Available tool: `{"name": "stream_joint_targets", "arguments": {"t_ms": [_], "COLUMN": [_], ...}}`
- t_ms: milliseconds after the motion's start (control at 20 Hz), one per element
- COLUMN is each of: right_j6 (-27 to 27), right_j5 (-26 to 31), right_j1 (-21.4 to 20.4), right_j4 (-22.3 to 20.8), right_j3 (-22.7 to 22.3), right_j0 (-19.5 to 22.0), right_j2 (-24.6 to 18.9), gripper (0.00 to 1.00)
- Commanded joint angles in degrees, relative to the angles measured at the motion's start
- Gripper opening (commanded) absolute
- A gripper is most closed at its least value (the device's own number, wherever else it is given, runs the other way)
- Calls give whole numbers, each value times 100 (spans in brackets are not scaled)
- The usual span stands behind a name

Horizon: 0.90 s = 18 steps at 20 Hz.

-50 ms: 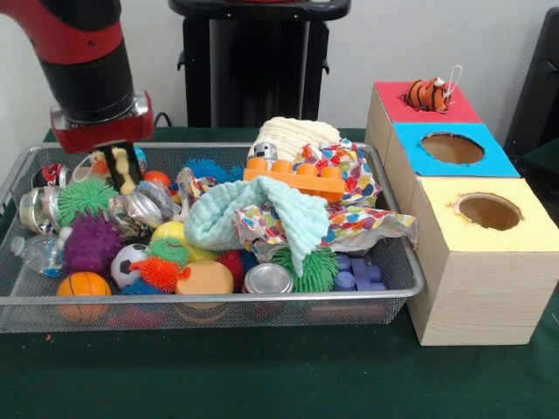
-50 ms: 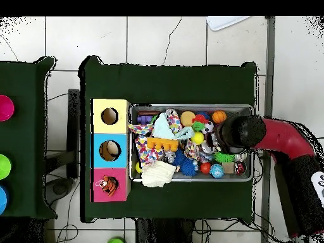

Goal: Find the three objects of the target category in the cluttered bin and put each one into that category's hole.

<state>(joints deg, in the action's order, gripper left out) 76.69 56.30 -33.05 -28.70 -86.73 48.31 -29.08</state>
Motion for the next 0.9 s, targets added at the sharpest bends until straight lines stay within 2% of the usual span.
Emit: {"name": "stream_joint_targets", "arguments": {"t_ms": [50,350,900], "right_j6": [-178,176,676], "right_j5": [486,122,-1022], "right_j1": [-393,-676,-1100], "right_j4": [600,1221,1779], "right_j3": [-1308,-2123,-3423], "right_j0": [-43,-27,-156], "right_j2": [-375,-519,-595], "gripper": [0,0,0]}}
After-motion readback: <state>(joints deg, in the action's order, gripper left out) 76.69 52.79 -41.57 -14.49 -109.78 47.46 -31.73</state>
